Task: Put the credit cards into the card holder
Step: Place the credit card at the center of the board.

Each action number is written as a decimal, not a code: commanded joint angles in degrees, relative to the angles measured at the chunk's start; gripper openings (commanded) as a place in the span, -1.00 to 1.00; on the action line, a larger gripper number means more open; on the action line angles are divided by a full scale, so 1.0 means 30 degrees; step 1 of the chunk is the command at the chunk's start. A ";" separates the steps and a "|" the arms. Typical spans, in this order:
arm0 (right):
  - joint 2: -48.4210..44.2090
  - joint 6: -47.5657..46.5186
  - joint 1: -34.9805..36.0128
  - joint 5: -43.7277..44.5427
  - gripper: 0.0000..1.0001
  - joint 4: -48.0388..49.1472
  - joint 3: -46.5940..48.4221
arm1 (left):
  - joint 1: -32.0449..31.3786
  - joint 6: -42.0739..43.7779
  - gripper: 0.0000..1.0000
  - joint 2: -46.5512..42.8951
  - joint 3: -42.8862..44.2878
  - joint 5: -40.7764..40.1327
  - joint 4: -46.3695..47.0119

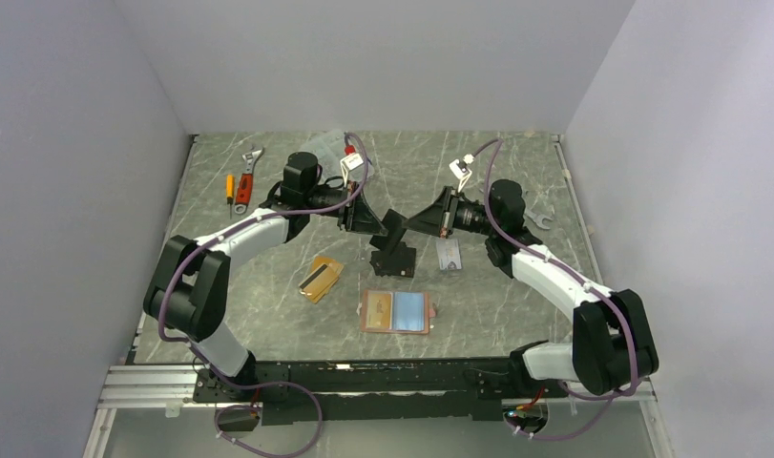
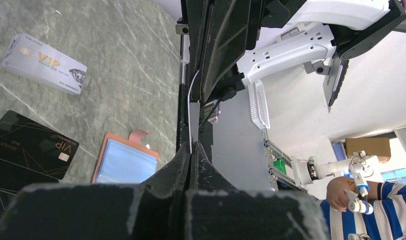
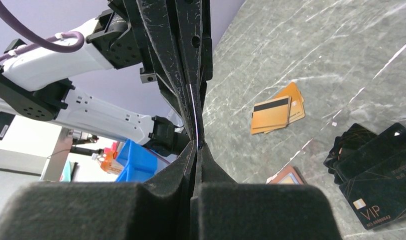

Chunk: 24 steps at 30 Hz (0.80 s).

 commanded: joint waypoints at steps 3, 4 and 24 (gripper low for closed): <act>0.0405 0.1214 0.0091 -0.0049 -0.71 0.2401 0.0635 | -0.0120 -0.0168 -1.00 -0.0552 0.0168 0.0454 0.0767; 0.0430 0.1786 0.0183 -0.0036 -0.63 0.3297 0.0318 | -0.0112 -0.0449 -1.00 -0.0548 0.0133 0.0419 0.1013; -0.0488 0.4953 0.1601 0.4882 -0.97 0.7487 -0.2584 | 0.0407 -0.6392 -0.69 -0.0117 -0.1471 -0.0356 0.7142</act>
